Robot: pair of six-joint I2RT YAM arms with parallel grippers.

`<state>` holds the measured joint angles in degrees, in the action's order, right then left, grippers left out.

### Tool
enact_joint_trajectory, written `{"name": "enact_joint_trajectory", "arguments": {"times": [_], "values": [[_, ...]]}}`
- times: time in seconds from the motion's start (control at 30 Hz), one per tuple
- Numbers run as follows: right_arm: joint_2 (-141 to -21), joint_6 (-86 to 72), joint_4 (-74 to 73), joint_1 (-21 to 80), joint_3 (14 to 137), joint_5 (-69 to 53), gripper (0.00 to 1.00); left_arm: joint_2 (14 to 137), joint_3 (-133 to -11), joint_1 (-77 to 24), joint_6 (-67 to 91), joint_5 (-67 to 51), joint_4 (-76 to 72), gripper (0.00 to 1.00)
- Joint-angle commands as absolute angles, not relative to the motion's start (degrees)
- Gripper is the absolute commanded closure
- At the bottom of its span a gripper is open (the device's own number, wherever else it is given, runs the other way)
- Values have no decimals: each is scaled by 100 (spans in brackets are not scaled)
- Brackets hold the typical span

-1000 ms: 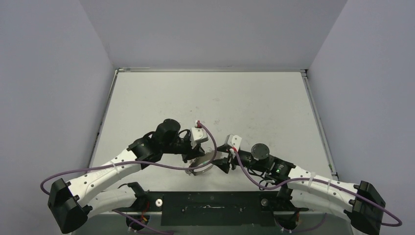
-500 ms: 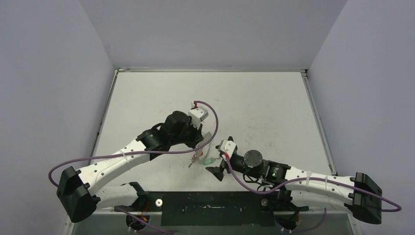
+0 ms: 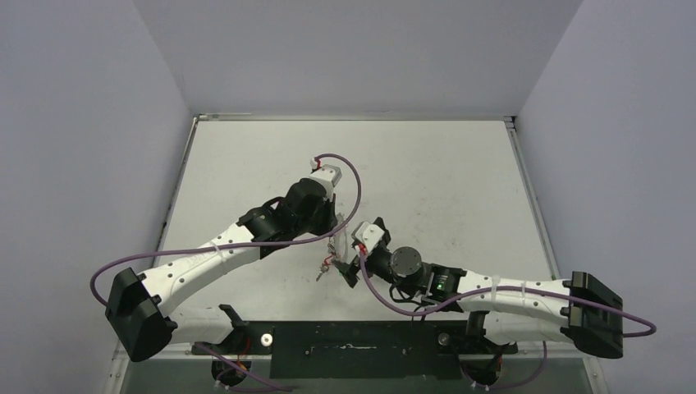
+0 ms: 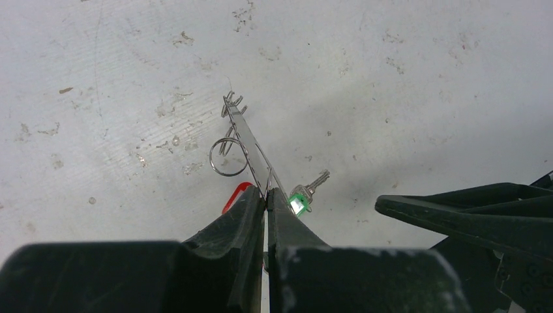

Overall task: Put the keys on the keyring
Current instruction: Adjust the keyring.

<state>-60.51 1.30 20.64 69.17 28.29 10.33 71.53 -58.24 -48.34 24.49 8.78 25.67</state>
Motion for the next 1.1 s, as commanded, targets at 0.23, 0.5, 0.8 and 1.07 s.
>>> {"name": "enact_joint_trajectory", "arguments": {"times": [0.23, 0.5, 0.8, 1.07], "values": [[-7242, 28, 1767, 7149, 3994, 1959, 3, 6998, -6115, -4854, 2788, 1044, 2537, 100], [-7147, 23, 926, 7149, 4088, 2731, 34, 6780, -5996, -4849, 2775, 829, 2488, 100], [-6584, 309, 1150, 7112, 3588, 2853, 83, 6653, -5954, -4818, 2812, 604, 2566, 100], [-6416, 670, 735, 7091, 3642, 2646, 100, 6476, -6003, -4719, 2828, 283, 2749, 100]]}}
